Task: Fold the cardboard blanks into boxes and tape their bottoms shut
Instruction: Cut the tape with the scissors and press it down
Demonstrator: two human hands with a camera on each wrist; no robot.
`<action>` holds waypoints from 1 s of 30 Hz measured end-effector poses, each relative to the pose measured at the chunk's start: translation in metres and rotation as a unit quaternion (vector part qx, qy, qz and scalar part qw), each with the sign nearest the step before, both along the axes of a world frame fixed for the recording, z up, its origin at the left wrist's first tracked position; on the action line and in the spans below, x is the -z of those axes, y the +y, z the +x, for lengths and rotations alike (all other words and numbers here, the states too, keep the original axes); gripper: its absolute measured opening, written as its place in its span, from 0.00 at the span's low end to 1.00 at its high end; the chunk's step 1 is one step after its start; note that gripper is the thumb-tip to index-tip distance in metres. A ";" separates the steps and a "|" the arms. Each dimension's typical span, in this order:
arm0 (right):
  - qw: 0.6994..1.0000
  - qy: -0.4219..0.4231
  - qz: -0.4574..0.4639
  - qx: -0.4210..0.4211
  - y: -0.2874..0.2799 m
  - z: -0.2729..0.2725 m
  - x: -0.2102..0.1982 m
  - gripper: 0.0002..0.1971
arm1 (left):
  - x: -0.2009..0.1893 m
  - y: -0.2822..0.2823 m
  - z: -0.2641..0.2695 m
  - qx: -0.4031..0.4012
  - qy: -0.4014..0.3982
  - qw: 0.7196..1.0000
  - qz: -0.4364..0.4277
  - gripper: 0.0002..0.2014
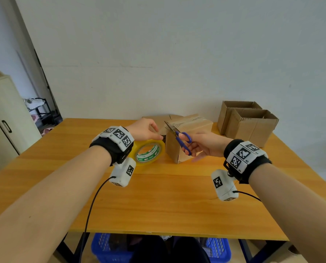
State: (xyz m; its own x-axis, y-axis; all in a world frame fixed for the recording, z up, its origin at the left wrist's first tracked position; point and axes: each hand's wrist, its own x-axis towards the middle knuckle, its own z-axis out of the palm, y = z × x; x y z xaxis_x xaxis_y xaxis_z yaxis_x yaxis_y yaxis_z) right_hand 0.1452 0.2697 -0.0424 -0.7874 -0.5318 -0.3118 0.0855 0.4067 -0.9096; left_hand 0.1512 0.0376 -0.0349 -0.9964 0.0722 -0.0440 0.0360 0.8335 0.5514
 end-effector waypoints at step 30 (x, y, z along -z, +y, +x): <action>0.997 -0.044 -0.054 -0.014 0.005 0.010 0.004 0.23 | -0.010 0.010 0.011 0.043 -0.012 0.998 0.049 0.28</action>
State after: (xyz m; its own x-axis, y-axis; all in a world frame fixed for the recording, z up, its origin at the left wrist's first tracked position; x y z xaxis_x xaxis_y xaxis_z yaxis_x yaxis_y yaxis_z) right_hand 0.1552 0.2744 -0.0460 -0.7440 -0.5875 -0.3183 0.1568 0.3095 -0.9379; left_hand 0.1621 0.0479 -0.0250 -0.9852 0.1616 -0.0572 0.0897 0.7701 0.6315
